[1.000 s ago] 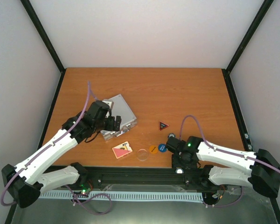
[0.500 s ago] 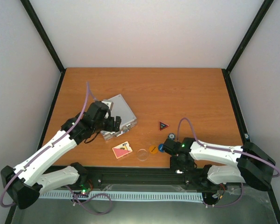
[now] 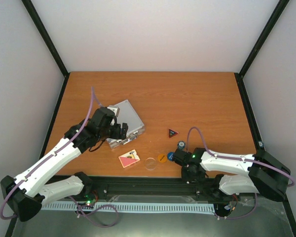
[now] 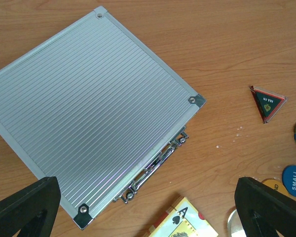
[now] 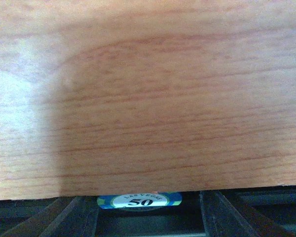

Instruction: Pack up texas hold em set

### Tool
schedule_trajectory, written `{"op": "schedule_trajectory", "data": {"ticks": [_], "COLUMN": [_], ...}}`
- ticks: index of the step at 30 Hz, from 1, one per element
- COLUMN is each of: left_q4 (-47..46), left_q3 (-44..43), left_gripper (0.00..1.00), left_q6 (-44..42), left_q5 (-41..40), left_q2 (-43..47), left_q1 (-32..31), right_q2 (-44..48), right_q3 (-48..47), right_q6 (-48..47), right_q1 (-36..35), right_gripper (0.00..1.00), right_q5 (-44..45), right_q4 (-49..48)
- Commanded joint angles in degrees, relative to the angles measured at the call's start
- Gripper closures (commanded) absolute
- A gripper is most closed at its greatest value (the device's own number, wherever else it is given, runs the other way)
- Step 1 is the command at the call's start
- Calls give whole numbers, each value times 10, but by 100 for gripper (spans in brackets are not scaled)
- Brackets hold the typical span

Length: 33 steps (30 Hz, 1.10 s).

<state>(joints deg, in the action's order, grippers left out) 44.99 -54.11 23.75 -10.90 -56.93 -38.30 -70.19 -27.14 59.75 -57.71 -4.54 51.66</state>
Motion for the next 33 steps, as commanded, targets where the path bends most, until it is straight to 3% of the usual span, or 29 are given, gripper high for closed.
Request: {"op": "schedule_trajectory", "data": {"ticks": [1, 4, 8, 24, 33], "left_q4": [3, 8, 11, 17, 23], "left_q3": [0, 0, 0, -3, -6], "left_gripper": [0, 0, 0, 0, 0], "left_q6": [1, 2, 5, 5, 4], "left_q5": [-1, -7, -8, -12, -10], "left_q2": [8, 12, 15, 24, 32], "left_q1": [0, 0, 0, 0, 0], "right_q2": [-9, -9, -1, -14, -79], "right_q3": [10, 5, -8, -172, -233], "right_q6": [10, 9, 9, -32, -124], "right_q1": [-3, -4, -4, 0, 74], "right_gripper": [49, 61, 66, 67, 66], "right_q5": [35, 33, 40, 119, 150], "right_q4": [-26, -24, -13, 85, 67]}}
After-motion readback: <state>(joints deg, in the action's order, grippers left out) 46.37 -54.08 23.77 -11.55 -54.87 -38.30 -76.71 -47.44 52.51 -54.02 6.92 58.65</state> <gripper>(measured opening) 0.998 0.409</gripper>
